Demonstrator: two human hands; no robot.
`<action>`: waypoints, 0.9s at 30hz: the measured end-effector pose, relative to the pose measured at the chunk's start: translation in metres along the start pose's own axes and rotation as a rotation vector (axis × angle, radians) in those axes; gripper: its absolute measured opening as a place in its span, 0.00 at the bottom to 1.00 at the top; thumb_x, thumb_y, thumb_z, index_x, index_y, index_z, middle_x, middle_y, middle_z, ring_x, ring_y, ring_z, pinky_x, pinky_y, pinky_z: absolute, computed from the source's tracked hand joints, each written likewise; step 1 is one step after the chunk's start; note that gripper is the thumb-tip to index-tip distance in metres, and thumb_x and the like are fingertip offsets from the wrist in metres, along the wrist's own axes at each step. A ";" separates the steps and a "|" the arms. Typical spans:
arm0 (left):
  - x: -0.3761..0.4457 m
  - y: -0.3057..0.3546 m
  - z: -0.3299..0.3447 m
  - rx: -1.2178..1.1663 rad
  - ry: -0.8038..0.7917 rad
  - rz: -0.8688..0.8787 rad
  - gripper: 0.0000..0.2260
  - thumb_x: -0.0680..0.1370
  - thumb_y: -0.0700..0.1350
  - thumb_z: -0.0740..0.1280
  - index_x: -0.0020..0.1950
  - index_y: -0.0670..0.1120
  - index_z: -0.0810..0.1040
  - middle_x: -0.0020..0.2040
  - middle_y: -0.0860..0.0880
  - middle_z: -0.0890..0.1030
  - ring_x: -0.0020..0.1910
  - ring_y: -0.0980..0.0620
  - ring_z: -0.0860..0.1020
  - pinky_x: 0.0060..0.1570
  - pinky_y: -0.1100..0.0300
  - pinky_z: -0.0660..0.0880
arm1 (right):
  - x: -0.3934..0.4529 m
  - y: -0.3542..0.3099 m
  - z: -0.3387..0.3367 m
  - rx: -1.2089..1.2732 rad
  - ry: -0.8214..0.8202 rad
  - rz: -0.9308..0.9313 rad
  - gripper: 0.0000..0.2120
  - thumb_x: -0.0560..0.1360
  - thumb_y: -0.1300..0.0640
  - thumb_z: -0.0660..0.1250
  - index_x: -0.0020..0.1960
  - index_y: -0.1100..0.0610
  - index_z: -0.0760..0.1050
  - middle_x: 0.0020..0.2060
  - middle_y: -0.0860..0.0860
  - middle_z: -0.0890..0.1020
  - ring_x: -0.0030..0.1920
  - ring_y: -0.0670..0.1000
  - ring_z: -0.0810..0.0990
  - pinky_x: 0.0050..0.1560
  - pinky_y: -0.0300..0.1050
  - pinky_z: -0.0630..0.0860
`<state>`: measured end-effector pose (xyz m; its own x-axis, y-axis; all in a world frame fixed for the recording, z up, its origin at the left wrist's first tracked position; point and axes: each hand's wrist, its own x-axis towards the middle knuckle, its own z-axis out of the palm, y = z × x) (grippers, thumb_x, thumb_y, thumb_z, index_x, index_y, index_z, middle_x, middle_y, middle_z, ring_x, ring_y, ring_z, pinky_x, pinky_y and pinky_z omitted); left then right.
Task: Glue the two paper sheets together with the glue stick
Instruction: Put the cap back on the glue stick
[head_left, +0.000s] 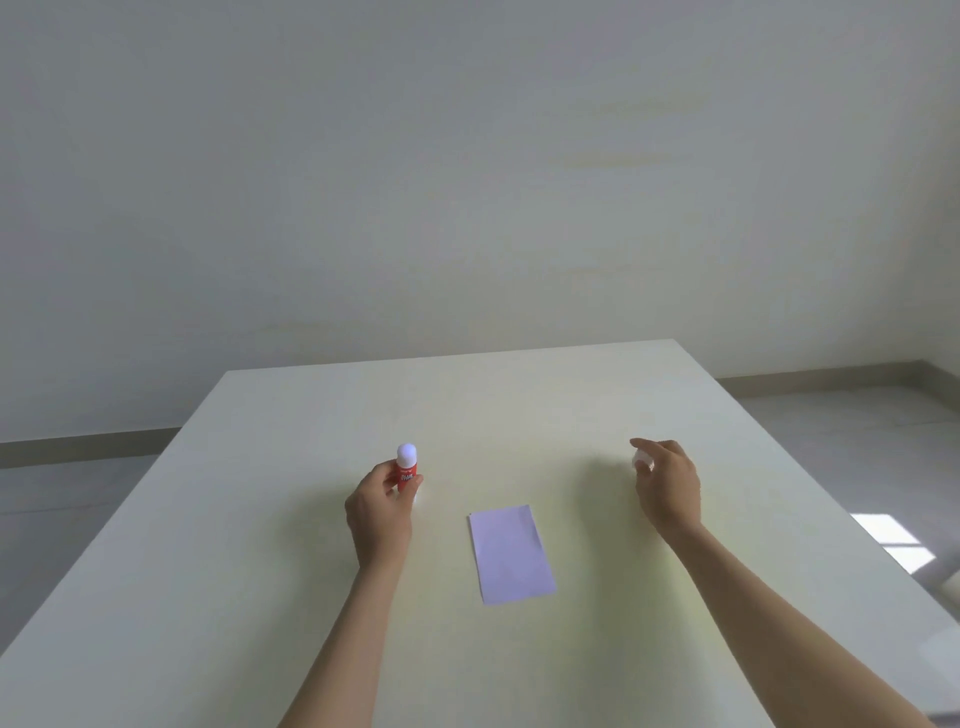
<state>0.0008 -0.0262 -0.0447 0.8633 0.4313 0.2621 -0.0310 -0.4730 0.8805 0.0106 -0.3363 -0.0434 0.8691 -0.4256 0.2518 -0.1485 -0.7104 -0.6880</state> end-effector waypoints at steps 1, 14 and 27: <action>0.000 0.003 0.000 0.007 0.002 0.031 0.02 0.73 0.41 0.71 0.44 0.43 0.81 0.39 0.47 0.85 0.43 0.46 0.82 0.39 0.60 0.69 | -0.001 -0.007 0.000 0.065 0.013 -0.013 0.16 0.75 0.70 0.61 0.59 0.60 0.79 0.54 0.59 0.81 0.50 0.59 0.80 0.49 0.45 0.72; -0.023 0.076 -0.016 -0.015 -0.030 0.453 0.07 0.72 0.40 0.72 0.48 0.46 0.82 0.41 0.54 0.79 0.38 0.57 0.76 0.40 0.76 0.67 | -0.069 -0.137 -0.015 0.813 -0.233 -0.243 0.09 0.72 0.63 0.70 0.46 0.50 0.77 0.43 0.44 0.84 0.41 0.48 0.86 0.43 0.44 0.82; -0.036 0.085 -0.031 0.124 -0.127 0.552 0.12 0.73 0.39 0.72 0.56 0.44 0.81 0.48 0.49 0.81 0.38 0.55 0.75 0.40 0.59 0.77 | -0.085 -0.140 -0.028 0.638 -0.219 -0.402 0.10 0.72 0.67 0.70 0.51 0.57 0.77 0.44 0.41 0.81 0.42 0.37 0.83 0.43 0.27 0.76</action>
<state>-0.0482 -0.0585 0.0331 0.7901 0.0031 0.6130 -0.4411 -0.6915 0.5720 -0.0560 -0.2166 0.0508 0.8817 -0.0368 0.4703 0.4394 -0.2987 -0.8472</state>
